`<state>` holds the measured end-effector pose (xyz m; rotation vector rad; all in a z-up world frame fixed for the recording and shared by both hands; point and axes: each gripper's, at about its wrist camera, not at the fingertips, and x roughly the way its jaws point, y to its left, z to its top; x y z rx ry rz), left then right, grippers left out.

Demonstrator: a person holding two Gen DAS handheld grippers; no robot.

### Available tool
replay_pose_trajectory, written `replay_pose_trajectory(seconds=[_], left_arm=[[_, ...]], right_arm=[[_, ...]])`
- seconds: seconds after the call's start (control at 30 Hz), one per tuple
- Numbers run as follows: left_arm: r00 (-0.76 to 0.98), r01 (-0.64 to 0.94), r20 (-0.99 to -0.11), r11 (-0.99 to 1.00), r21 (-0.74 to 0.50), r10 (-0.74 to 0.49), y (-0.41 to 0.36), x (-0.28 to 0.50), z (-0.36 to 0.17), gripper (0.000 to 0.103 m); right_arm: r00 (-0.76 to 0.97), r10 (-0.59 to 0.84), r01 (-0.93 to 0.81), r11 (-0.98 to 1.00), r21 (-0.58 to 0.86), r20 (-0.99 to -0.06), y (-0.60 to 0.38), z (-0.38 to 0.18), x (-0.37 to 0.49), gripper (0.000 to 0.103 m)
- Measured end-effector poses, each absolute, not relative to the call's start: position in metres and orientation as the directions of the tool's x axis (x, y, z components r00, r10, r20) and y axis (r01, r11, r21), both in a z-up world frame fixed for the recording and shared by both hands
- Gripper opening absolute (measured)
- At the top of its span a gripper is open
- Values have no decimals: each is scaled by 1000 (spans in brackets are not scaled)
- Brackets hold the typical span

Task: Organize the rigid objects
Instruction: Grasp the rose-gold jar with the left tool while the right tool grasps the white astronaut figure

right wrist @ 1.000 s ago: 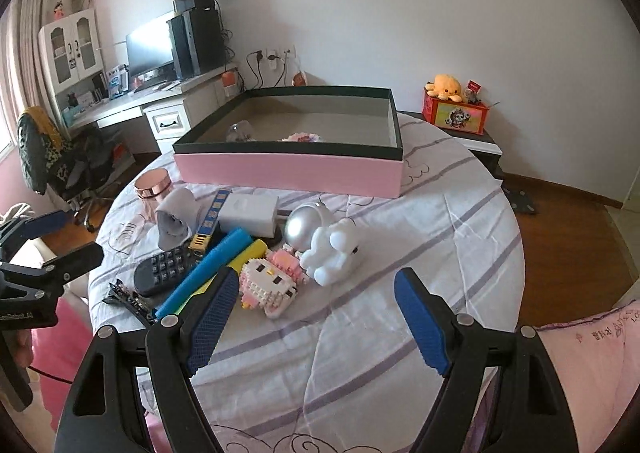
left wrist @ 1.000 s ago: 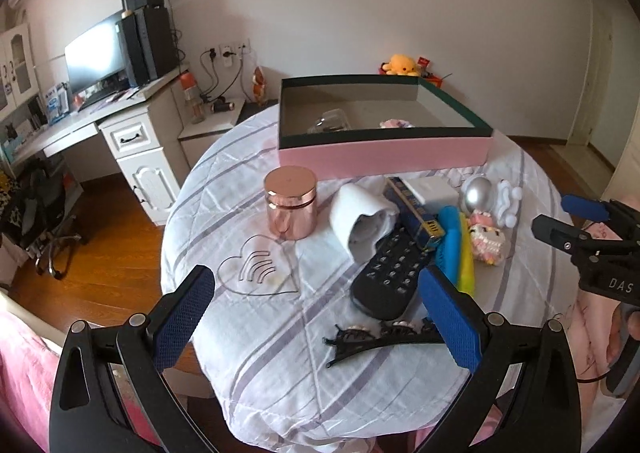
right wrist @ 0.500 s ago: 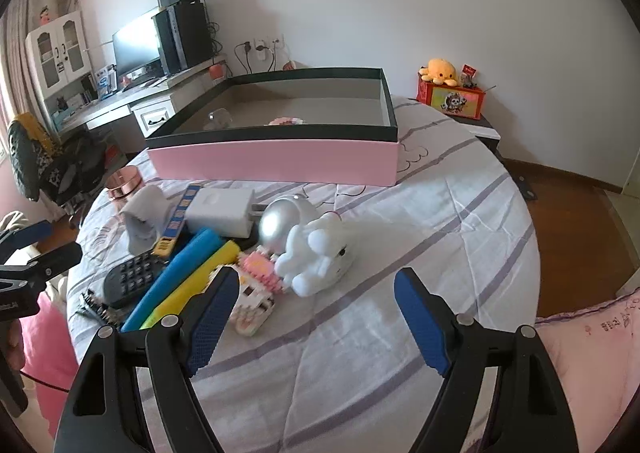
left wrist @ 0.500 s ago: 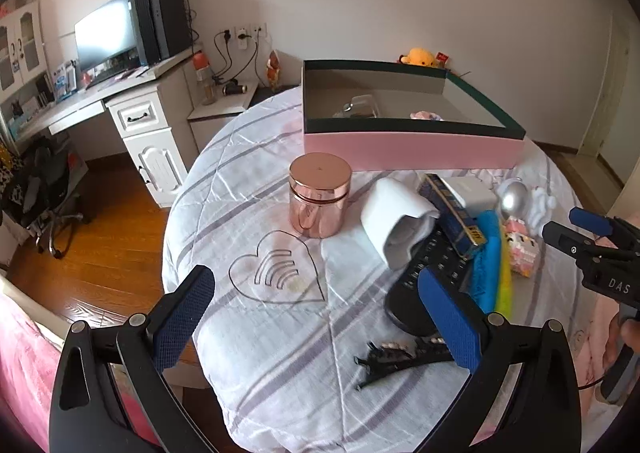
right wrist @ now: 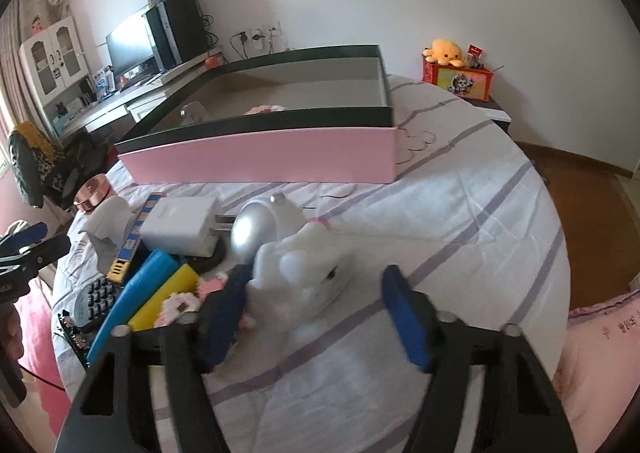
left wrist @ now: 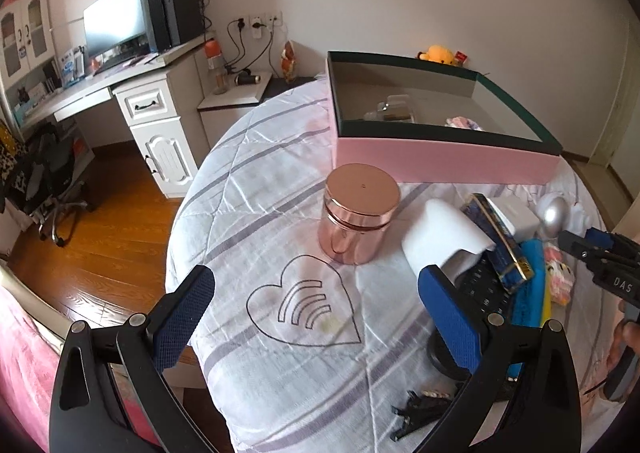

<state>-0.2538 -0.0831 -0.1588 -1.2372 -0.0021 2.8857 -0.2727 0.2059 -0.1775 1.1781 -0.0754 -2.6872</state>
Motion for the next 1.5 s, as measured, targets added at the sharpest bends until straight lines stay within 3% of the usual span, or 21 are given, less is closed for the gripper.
replay_pose_trajectory(seconds=[0.03,0.23,0.33,0.5,0.6,0.87,0.97,1.03,1.1,1.17,1.5], left_arm=[[-688,0,-726,-1000,-4,3,-84,-255,-160,103],[-682,3,-731,-1000,-15,9,-86,-264,-166,103],[-678,-2,-735,-1000,-18,15,-85,-270,-168,103],[-673,-2,-739,-1000,-24,19,-86,-279,-171,103],[-672,-4,-740,-1000,-30,24,-86,-285,-173,103],[-687,18,-726,-998,-68,37,-89,-305,-178,101],[-685,-3,-727,-998,-69,52,-86,-310,-181,96],[-694,-10,-715,-994,-106,83,-87,-312,-181,87],[-688,-22,-718,-992,-128,108,-86,-315,-183,60],[-668,-42,-735,-992,-120,117,-82,-319,-188,49],[-683,-68,-722,-993,-95,116,-77,-299,-171,47]], right_arm=[[-661,-188,160,-981,109,-727,208,-177,-272,56],[-660,-194,169,-980,108,-726,209,-178,-277,56],[-654,-214,197,-974,110,-726,202,-179,-285,66],[-651,-216,208,-973,102,-728,197,-179,-298,70],[-641,-204,208,-974,88,-740,193,-179,-306,77],[-629,-242,221,-967,128,-739,196,-183,-314,73],[-629,-244,222,-966,130,-738,196,-184,-313,73],[-627,-243,222,-966,129,-740,196,-184,-314,73],[-627,-244,223,-966,130,-740,196,-184,-314,73],[-628,-246,223,-966,133,-739,196,-184,-315,73],[-644,-247,226,-966,128,-724,196,-179,-312,73]])
